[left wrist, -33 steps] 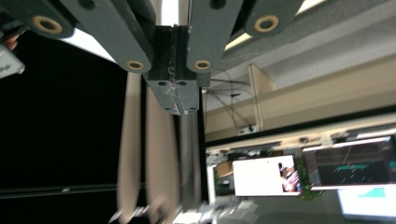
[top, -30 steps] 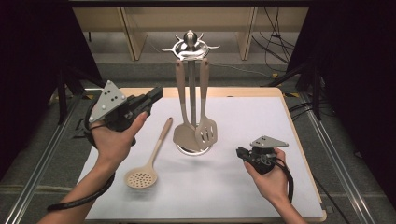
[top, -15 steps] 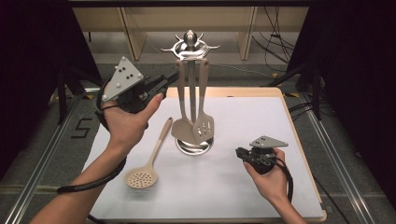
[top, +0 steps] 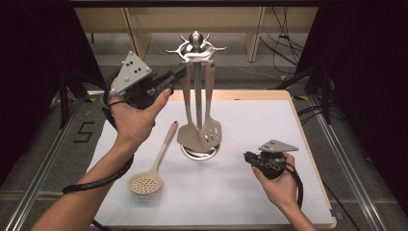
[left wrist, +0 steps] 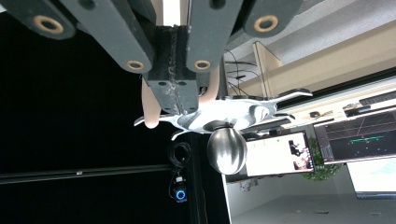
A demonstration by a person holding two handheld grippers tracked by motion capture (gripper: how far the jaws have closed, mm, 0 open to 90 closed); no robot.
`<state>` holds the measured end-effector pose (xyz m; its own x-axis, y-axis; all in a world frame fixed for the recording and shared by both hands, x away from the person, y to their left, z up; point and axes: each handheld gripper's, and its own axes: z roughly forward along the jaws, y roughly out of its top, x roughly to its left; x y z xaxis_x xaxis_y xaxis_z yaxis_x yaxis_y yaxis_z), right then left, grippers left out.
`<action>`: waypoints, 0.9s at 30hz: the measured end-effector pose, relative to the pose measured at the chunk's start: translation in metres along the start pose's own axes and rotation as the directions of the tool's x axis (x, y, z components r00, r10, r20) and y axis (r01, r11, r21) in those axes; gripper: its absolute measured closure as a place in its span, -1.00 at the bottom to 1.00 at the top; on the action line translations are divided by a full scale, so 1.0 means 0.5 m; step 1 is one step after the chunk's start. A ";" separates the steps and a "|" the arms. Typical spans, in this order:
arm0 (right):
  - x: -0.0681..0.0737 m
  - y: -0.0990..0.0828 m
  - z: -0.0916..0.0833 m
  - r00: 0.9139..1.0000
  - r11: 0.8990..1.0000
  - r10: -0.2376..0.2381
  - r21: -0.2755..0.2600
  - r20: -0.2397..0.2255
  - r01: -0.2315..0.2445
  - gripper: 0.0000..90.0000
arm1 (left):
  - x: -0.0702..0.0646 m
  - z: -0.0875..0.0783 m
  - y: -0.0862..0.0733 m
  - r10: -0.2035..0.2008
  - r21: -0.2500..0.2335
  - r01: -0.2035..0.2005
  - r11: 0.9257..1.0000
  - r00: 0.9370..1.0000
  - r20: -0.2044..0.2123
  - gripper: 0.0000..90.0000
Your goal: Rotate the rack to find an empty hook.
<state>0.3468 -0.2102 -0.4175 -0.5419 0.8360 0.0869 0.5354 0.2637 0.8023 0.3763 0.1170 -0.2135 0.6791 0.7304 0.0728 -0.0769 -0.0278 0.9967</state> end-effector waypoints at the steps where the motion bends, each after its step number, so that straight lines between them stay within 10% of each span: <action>1: 0.003 0.000 0.000 1.000 1.000 0.017 0.003 -0.003 -0.017 0.86 | 0.000 0.000 0.000 0.001 0.000 -0.001 1.000 1.000 0.000 0.99; 2: -0.004 0.001 -0.001 0.999 0.999 -0.034 0.002 0.006 0.034 0.86 | 0.000 0.000 0.000 0.003 0.000 -0.003 1.000 1.000 0.000 0.99; 27: 0.000 -0.001 0.001 1.000 1.000 0.005 -0.015 0.004 -0.005 0.87 | 0.039 -0.007 0.003 -0.005 0.016 0.006 1.000 0.998 -0.062 0.99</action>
<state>0.3469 -0.2103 -0.4183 -0.5367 0.8391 0.0889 0.5282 0.2520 0.8109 0.3867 0.1336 -0.2106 0.6331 0.7713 0.0654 -0.0609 -0.0346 0.9975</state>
